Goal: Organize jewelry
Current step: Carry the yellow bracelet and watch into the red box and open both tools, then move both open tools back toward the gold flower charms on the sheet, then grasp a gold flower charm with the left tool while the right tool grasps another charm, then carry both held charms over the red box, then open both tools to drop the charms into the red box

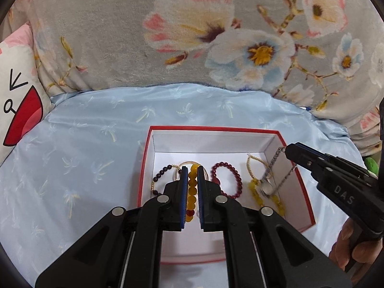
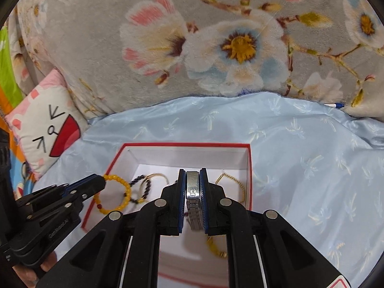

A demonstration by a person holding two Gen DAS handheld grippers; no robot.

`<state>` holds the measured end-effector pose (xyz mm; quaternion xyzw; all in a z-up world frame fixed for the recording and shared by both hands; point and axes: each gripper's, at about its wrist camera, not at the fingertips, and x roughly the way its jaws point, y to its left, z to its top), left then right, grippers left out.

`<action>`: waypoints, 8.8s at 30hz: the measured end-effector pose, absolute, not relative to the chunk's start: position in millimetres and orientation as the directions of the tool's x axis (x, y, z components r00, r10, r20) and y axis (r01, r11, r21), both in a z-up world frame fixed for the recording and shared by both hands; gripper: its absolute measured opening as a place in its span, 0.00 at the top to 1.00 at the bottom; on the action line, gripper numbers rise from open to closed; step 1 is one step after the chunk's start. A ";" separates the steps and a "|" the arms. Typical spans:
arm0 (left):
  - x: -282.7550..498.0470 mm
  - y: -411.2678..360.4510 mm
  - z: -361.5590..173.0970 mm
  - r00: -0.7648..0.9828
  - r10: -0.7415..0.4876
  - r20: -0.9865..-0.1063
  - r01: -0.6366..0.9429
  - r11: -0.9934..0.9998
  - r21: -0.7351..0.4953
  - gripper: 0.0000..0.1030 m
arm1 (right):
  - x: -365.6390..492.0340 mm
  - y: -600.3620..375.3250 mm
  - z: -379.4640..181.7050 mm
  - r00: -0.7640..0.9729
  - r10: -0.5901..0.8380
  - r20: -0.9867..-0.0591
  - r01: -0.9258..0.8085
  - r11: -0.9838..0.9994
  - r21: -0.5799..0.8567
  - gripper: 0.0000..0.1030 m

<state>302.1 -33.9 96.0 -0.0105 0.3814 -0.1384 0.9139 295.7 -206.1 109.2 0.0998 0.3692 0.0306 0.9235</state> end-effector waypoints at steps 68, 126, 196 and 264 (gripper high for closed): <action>98.3 -0.9 5.5 0.608 -0.190 -0.771 0.212 0.975 -0.073 0.45 | 98.6 -197.1 16.0 0.649 0.063 -0.758 0.101 0.981 0.168 0.68; 91.9 -7.0 14.9 0.610 -0.271 -0.745 0.261 0.956 -0.134 0.82 | 89.9 -189.7 14.0 0.666 0.127 -0.735 0.067 0.971 0.228 0.87; 191.4 -34.1 100.6 0.734 -0.263 -0.627 0.277 0.958 -0.076 0.82 | 160.4 -170.8 109.6 0.775 0.155 -0.612 -0.040 0.980 0.197 0.88; 259.9 -53.9 73.3 0.732 -0.154 -0.664 0.178 0.984 -0.031 0.64 | 222.7 -180.8 74.9 0.754 -0.050 -0.655 0.154 0.983 0.102 0.48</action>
